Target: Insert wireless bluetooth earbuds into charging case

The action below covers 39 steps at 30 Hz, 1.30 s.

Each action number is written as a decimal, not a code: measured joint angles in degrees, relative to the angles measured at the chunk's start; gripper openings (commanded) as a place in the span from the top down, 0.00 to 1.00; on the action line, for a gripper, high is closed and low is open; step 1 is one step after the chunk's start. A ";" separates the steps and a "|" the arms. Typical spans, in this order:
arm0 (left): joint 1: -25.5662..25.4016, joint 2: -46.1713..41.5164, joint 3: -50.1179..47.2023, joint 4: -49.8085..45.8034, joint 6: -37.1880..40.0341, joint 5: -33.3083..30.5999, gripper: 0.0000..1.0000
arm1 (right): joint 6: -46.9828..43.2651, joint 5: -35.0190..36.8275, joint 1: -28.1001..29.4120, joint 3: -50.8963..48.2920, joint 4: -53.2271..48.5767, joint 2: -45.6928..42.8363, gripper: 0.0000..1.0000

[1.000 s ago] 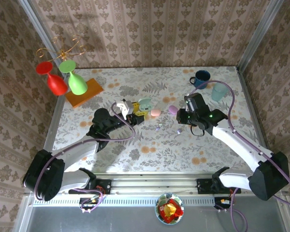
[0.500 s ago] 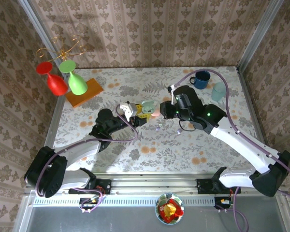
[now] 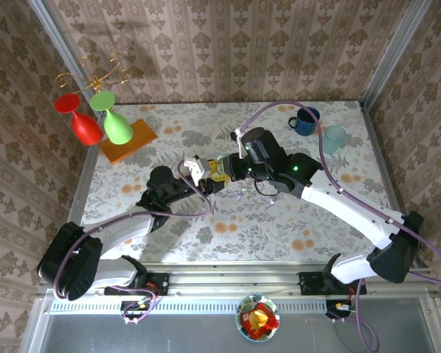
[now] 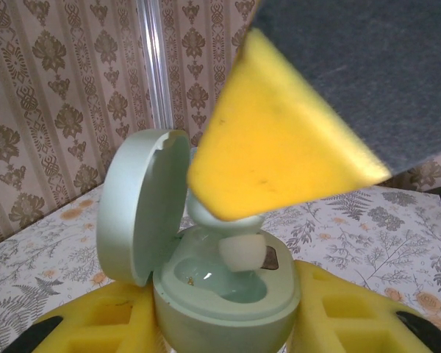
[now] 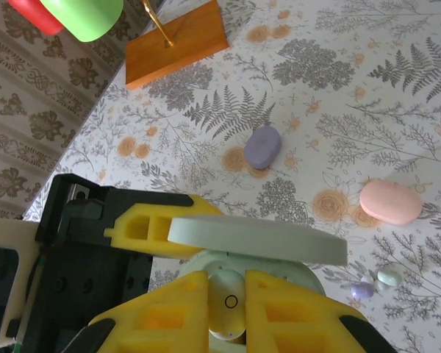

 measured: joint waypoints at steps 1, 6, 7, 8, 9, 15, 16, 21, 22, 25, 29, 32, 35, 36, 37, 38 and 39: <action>0.00 0.00 0.00 0.00 0.15 0.00 0.71 | -0.04 0.00 0.00 0.04 0.07 0.22 0.83; 0.00 0.02 0.00 0.00 0.37 0.00 0.71 | -0.09 -0.42 0.00 0.07 0.07 0.92 0.83; 0.00 0.02 0.00 -0.02 0.37 -0.02 0.71 | -0.07 -0.46 0.00 0.07 0.09 0.96 0.83; 0.00 0.02 0.02 -0.04 0.37 -0.04 0.71 | -0.07 -0.63 0.00 0.07 0.07 1.03 0.83; -0.02 0.02 0.07 -0.11 0.37 -0.17 0.71 | -0.07 -0.85 0.02 0.07 0.09 1.09 0.83; -0.09 0.04 0.20 -0.35 0.39 -0.63 0.71 | -0.02 -2.19 0.22 0.07 0.04 1.22 0.81; -0.09 0.04 0.22 -0.44 0.39 -0.63 0.71 | -0.02 -2.36 0.22 0.07 0.04 1.25 0.80; -0.09 0.04 0.24 -0.83 0.39 -0.61 0.71 | 0.20 -2.67 0.22 0.07 -0.02 1.46 0.73; -0.09 0.04 0.24 -0.83 0.39 -0.61 0.71 | 0.20 -2.80 0.22 0.07 -0.07 1.46 0.72; -0.09 0.02 0.24 -0.85 0.39 -0.61 0.72 | 0.20 -2.78 0.33 0.07 -0.04 1.46 0.68; 0.04 -0.09 0.24 -0.87 0.37 -0.61 0.72 | 0.00 -2.64 0.33 -0.07 0.24 1.05 0.64; 0.46 -0.39 0.17 -0.85 0.33 -0.57 0.72 | -0.07 -2.23 0.28 -2.38 1.60 -1.46 0.61; 1.42 -1.33 -0.55 -0.52 0.22 -0.55 0.72 | -0.02 -1.55 -0.57 -6.14 3.74 -6.08 0.61; 1.73 -1.73 -1.01 -0.28 0.00 -0.46 0.72 | 0.02 -1.38 -0.96 -7.23 4.33 -7.45 0.61; 2.10 -2.25 -1.55 -0.24 -0.20 -0.39 0.72 | 0.22 -1.18 -1.73 -8.55 4.94 -8.98 0.61; 2.45 -2.84 -2.19 -0.24 -0.48 -0.39 0.72 | 0.46 -0.98 -2.75 -9.90 5.79 -10.45 0.61; 2.78 -3.37 -2.75 -0.24 -0.68 -0.37 0.72 | 0.74 -0.85 -3.87 -11.17 6.60 -11.56 0.61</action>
